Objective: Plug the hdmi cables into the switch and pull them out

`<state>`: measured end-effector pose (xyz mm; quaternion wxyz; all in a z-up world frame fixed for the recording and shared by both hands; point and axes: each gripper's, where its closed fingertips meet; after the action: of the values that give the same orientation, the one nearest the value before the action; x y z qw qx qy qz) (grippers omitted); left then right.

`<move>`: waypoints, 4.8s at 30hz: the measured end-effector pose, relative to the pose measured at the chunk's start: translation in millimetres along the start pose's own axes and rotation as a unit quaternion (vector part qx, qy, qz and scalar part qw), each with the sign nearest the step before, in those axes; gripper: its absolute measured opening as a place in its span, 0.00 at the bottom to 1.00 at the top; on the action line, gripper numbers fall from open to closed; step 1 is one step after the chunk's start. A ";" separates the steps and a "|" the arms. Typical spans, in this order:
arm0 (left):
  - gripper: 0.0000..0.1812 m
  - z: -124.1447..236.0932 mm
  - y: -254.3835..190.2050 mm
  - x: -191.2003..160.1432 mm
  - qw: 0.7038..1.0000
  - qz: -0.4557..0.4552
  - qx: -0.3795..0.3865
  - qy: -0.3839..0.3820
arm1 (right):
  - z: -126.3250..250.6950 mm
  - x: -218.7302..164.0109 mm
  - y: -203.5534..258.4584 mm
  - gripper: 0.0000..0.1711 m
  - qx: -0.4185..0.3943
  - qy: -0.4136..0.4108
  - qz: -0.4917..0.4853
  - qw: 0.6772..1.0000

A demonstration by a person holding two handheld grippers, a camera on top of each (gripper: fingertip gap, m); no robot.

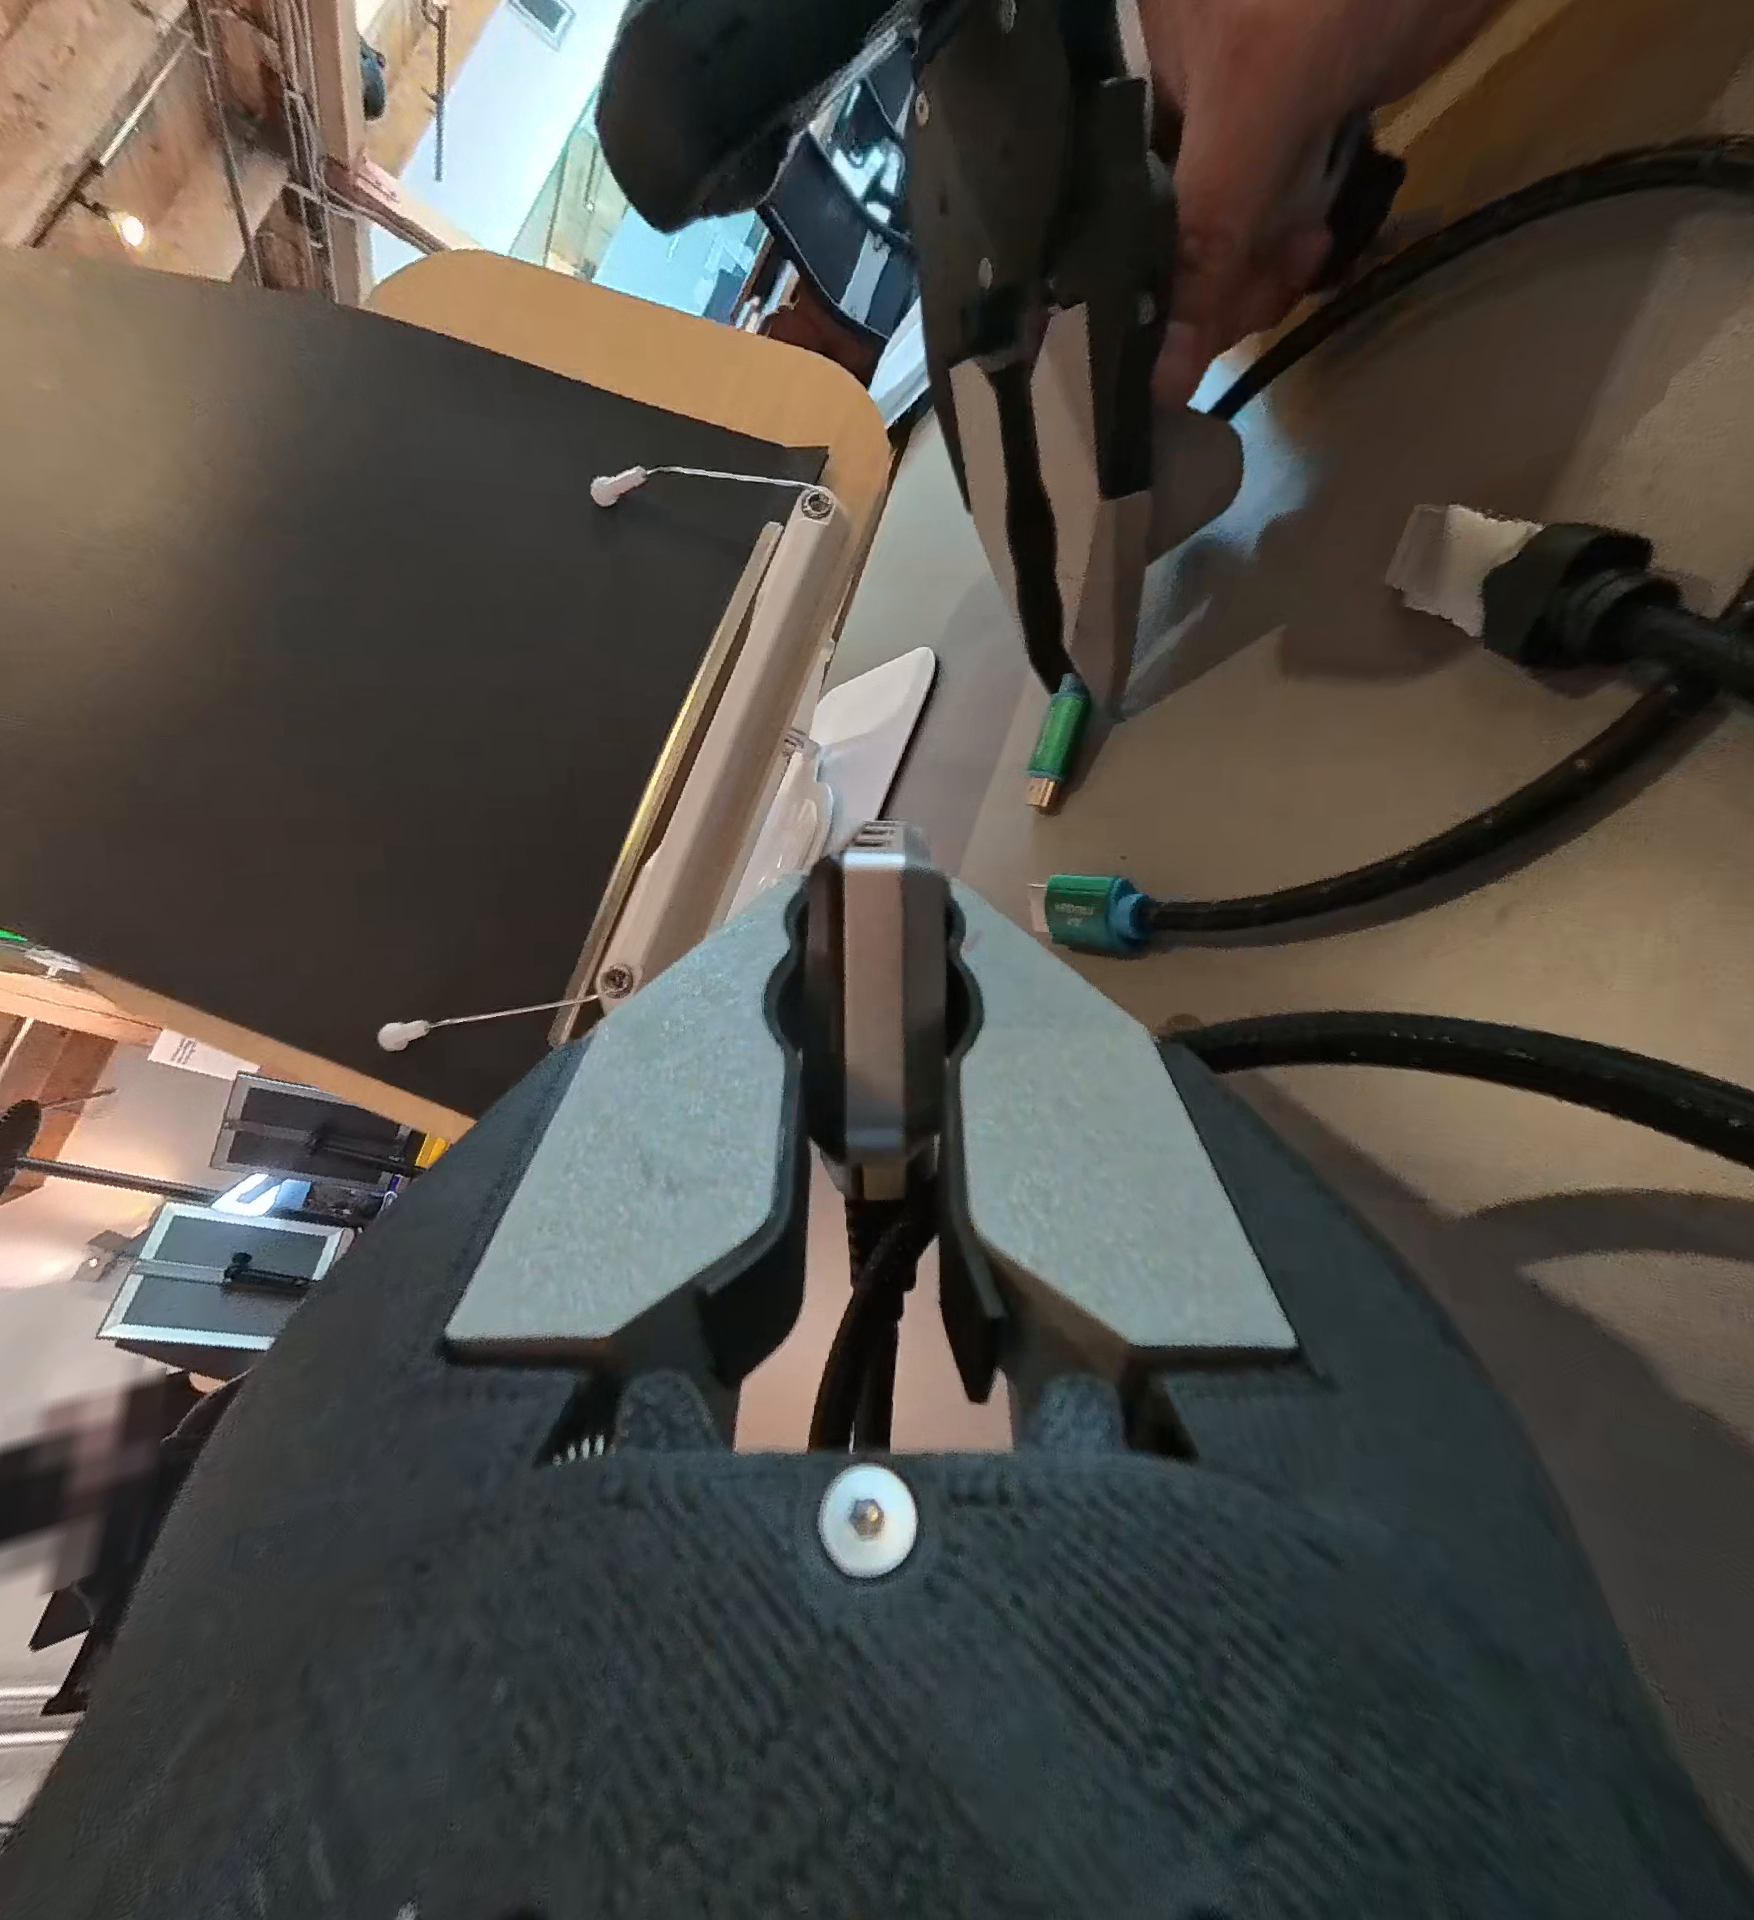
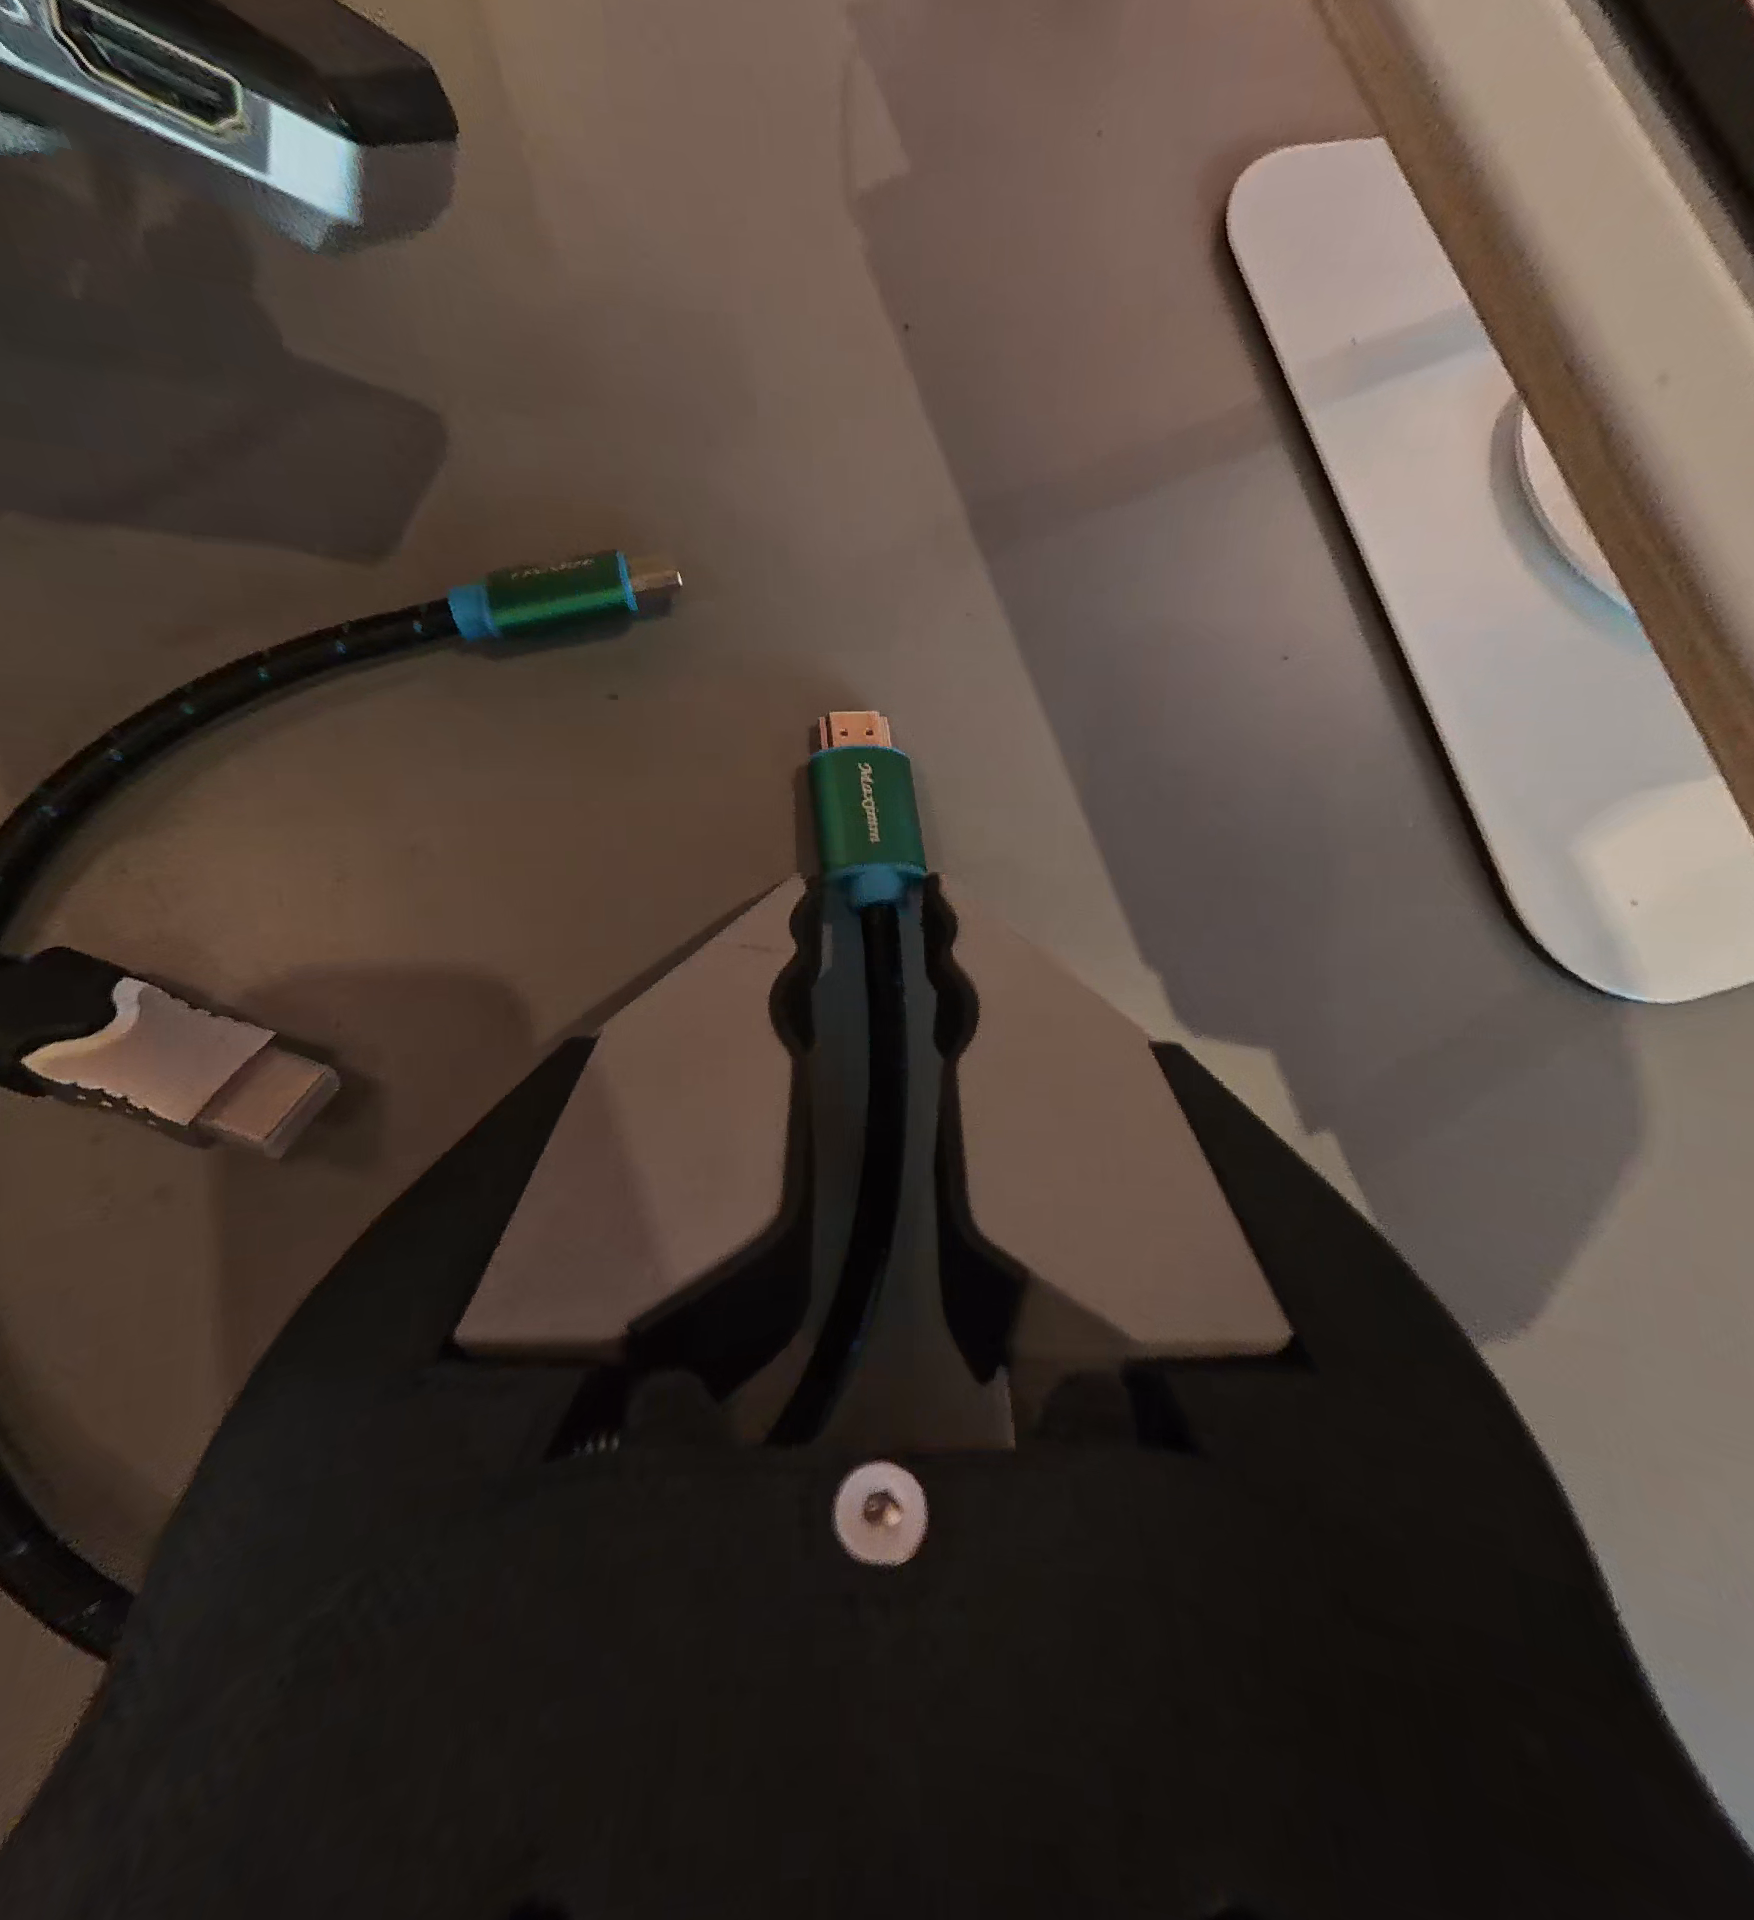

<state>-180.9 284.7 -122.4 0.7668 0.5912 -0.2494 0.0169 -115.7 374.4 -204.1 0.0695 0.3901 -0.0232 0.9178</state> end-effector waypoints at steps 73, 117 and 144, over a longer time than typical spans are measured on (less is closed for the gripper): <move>0.10 -17.2 12.3 -9.2 0.946 -0.266 0.135 0.128 | 44.8 60.5 108.0 0.04 0.257 -0.099 -0.169 0.946; 0.24 2.3 4.1 4.1 0.993 0.114 -0.004 -0.009 | 53.7 58.6 60.6 0.04 0.100 -0.134 -0.103 0.981; 0.06 6.7 -25.2 38.2 0.998 -0.005 -0.067 -0.006 | 66.3 50.3 129.1 0.10 0.236 -0.094 0.015 0.967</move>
<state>-141.8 260.7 -128.5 0.8033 0.5398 -0.2516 -0.0079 -121.7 245.8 -120.4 -0.0410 0.4797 0.1819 0.8574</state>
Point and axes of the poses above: each gripper's, where its closed fingertips meet, z back along the fingers, x out of its top, y = z × x across the jaws, and after that the axes turned 9 degrees about -z, right-handed
